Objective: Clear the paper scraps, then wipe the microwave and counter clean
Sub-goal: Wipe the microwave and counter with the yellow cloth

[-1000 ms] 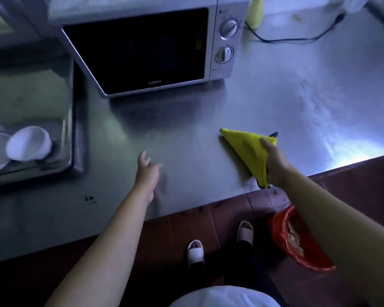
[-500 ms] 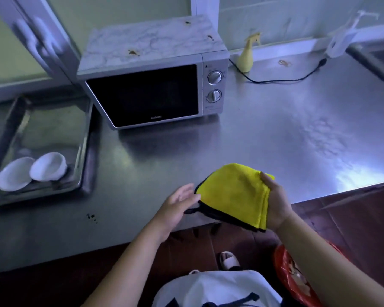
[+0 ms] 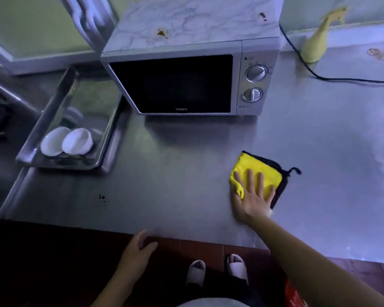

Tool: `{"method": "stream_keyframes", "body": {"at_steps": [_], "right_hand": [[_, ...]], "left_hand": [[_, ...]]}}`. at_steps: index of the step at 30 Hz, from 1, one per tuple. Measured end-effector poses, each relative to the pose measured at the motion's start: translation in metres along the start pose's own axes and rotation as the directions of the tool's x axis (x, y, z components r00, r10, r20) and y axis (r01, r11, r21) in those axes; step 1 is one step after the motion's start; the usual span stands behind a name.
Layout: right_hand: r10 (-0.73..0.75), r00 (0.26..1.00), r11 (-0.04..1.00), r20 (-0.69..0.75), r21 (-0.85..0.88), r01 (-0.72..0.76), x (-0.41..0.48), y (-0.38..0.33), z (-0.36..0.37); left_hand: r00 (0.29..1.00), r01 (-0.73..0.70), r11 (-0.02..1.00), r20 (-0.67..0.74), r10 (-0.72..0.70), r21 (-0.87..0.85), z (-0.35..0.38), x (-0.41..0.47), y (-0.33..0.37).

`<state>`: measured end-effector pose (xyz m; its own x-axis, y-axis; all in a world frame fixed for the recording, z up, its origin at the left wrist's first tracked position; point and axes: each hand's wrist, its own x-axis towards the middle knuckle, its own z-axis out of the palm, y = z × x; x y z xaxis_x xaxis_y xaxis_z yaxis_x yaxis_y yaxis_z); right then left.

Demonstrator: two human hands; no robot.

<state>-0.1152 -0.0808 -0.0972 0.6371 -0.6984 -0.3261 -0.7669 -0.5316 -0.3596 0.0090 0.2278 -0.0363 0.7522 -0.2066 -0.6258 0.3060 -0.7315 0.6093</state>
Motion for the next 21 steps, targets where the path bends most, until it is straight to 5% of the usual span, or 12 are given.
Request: {"method": "stream_keyframes", "body": {"at_steps": [4, 6, 9, 11, 12, 14, 15, 17, 19, 21], "right_hand": [[-0.021, 0.999, 0.99, -0.037, -0.139, 0.015, 0.04, -0.043, 0.032], [-0.218, 0.976, 0.944, 0.019, -0.25, 0.215, 0.042, -0.067, 0.044], [-0.622, 0.743, 0.674, 0.246, -0.315, 0.668, 0.023, -0.079, 0.053], [-0.741, 0.524, 0.496, 0.42, -0.184, 0.848, 0.008, -0.073, 0.044], [-0.746, 0.467, 0.496, 0.474, -0.073, 0.865, 0.004, -0.071, 0.036], [-0.663, 0.463, 0.709, 0.588, 0.295, 0.641, 0.001, -0.077, 0.012], [-0.603, 0.453, 0.797, 0.657, 0.529, 0.292, 0.001, -0.084, -0.009], [-0.501, 0.484, 0.609, 0.718, 0.689, -0.392, 0.011, -0.088, -0.046], [-0.407, 0.561, 0.364, 0.721, 0.691, -0.625, 0.025, -0.084, -0.073], [-0.338, 0.644, 0.211, 0.686, 0.722, -0.659, 0.036, -0.083, -0.093]], "left_hand": [[0.992, 0.095, 0.994, -0.093, -0.089, 0.061, -0.014, 0.001, -0.019], [0.984, 0.135, 0.991, -0.124, -0.131, 0.022, -0.016, 0.003, -0.022], [0.976, 0.154, 0.987, -0.147, -0.16, -0.048, -0.022, 0.009, -0.023], [0.969, 0.179, 0.977, -0.151, -0.196, -0.115, -0.031, 0.012, -0.023], [0.964, 0.195, 0.97, -0.152, -0.217, -0.146, -0.036, 0.013, -0.024], [0.953, 0.209, 0.955, -0.176, -0.247, -0.208, -0.049, 0.017, -0.029], [0.948, 0.209, 0.949, -0.19, -0.256, -0.237, -0.056, 0.019, -0.033], [0.937, 0.201, 0.938, -0.223, -0.268, -0.282, -0.071, 0.022, -0.04], [0.926, 0.186, 0.932, -0.263, -0.273, -0.31, -0.087, 0.027, -0.045], [0.921, 0.171, 0.934, -0.286, -0.265, -0.314, -0.102, 0.037, -0.049]]}}
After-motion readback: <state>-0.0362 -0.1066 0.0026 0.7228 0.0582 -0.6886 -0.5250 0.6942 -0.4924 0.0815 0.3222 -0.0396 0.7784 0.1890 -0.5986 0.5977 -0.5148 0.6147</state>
